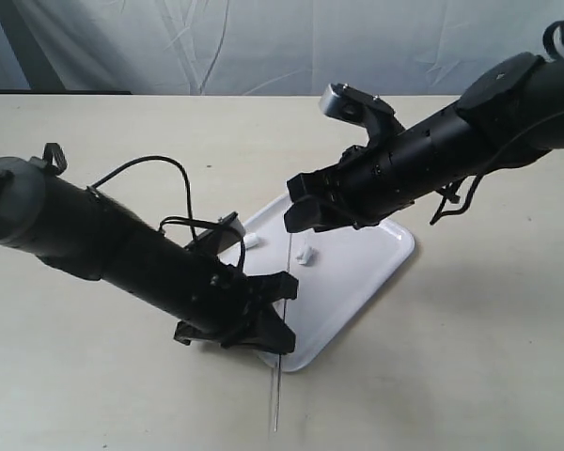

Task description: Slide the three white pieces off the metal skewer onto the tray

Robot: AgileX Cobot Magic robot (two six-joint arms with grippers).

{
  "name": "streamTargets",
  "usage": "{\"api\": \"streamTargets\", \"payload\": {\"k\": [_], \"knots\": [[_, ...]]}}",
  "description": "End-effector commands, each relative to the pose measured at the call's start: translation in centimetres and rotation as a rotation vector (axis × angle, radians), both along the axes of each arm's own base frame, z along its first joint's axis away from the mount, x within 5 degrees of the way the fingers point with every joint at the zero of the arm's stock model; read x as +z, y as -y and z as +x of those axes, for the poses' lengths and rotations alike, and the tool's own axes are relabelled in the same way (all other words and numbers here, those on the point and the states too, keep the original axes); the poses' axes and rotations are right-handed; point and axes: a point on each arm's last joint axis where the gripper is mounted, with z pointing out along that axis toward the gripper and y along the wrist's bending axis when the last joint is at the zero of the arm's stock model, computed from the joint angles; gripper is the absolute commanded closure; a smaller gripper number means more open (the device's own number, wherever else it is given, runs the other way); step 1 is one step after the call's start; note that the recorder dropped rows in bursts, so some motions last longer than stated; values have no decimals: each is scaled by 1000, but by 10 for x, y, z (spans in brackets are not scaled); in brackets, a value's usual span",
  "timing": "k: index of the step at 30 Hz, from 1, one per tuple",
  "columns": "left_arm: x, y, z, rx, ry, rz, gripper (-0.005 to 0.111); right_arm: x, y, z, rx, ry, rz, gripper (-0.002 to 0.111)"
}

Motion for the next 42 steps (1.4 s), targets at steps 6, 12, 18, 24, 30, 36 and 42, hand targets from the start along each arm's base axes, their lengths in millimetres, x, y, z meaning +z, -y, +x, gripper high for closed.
{"api": "streamTargets", "payload": {"k": [6, 12, 18, 24, 30, 36, 42], "knots": [[0, 11, 17, 2, 9, -1, 98, 43, 9, -13, 28, 103, -11, 67], [-2, 12, 18, -23, 0, 15, 75, 62, 13, -21, 22, 149, 3, 68], [16, 4, 22, -17, -13, -50, 73, 82, 15, -33, 59, 174, 32, 68], [91, -32, 21, -72, 182, -42, 97, 106, 28, -51, 114, 280, -40, 68], [156, -56, 0, -18, 432, 71, 107, 128, 39, -63, 90, 384, -81, 68], [224, -113, -52, 173, 808, 279, 107, 166, 63, -84, -53, 574, -118, 68], [250, -175, -118, 340, 1082, 505, 107, 178, 90, -114, -150, 723, -198, 85]]}}
